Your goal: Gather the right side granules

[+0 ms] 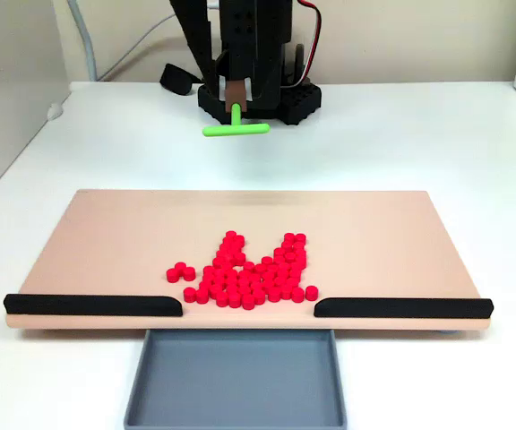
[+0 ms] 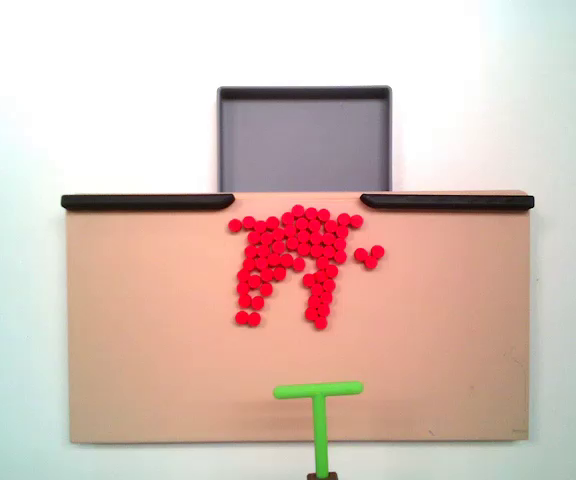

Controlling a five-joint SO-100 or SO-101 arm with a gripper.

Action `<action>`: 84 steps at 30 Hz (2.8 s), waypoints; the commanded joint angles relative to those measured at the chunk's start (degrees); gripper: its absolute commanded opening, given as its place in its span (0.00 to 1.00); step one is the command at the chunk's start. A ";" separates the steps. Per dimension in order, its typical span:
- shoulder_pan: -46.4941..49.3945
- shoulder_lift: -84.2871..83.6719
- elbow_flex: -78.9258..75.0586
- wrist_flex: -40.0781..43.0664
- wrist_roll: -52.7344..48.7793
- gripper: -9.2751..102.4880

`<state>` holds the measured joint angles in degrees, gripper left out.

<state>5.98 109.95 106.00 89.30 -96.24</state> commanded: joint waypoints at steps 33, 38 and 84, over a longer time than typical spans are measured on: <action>-2.11 1.05 -1.23 -0.35 0.88 0.08; -2.20 0.70 -1.23 -0.35 0.97 0.08; -1.67 -0.35 -0.44 -0.35 -0.18 0.08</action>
<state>3.78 109.95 106.00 89.30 -95.01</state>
